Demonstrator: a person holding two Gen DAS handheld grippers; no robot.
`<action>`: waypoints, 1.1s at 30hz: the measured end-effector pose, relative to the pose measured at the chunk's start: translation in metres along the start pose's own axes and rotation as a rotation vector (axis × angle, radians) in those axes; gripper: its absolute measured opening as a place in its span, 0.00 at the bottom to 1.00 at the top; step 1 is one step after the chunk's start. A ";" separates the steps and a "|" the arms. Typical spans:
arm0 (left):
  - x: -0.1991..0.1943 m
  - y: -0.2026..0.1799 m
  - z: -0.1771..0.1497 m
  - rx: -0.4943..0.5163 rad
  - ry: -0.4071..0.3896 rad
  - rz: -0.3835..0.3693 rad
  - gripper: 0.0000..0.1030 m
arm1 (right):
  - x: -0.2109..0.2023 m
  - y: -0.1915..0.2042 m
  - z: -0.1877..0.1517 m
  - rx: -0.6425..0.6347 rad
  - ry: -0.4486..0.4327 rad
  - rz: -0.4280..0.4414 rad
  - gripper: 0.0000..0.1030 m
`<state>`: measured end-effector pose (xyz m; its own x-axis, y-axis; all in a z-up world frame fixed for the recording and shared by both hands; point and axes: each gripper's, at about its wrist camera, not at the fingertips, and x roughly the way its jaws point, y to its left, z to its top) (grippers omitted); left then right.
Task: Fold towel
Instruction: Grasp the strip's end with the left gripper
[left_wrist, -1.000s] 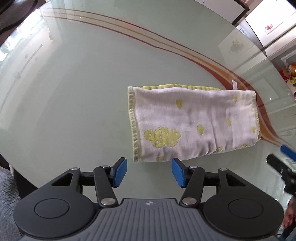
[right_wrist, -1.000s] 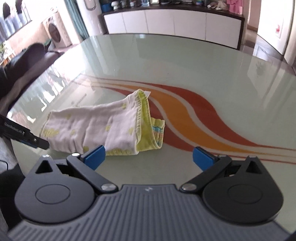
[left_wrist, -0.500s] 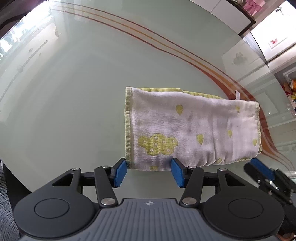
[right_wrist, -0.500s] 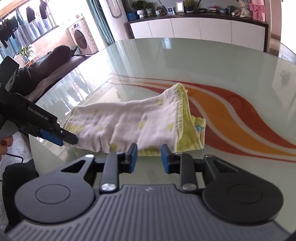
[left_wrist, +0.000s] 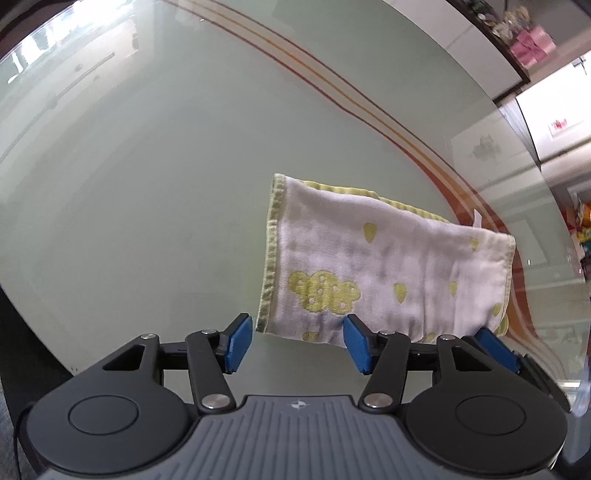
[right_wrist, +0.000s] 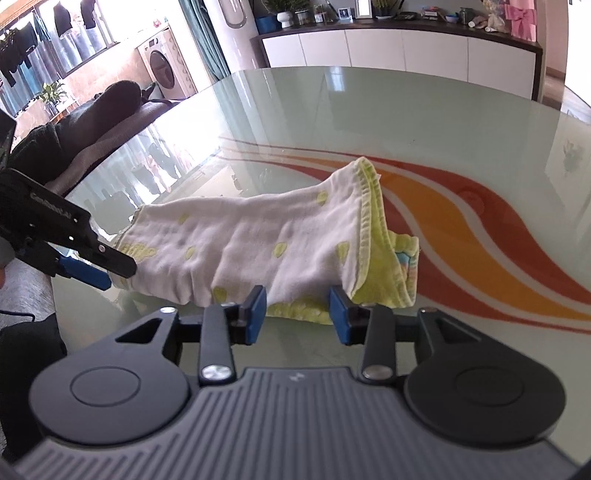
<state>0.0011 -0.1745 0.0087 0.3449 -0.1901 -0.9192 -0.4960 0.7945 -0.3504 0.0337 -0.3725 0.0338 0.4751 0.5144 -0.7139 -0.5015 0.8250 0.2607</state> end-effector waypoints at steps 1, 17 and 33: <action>-0.001 0.002 -0.002 -0.018 -0.009 -0.003 0.59 | 0.000 0.000 0.000 -0.001 0.001 0.000 0.39; 0.012 -0.010 -0.007 0.020 -0.032 0.005 0.56 | -0.016 0.016 -0.007 0.070 -0.054 0.041 1.00; 0.009 0.001 -0.010 -0.005 -0.051 -0.024 0.21 | -0.034 0.014 -0.012 0.060 -0.093 -0.011 1.00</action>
<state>-0.0043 -0.1805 -0.0014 0.3963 -0.1792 -0.9005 -0.4909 0.7874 -0.3728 0.0017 -0.3814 0.0535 0.5466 0.5222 -0.6546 -0.4525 0.8420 0.2938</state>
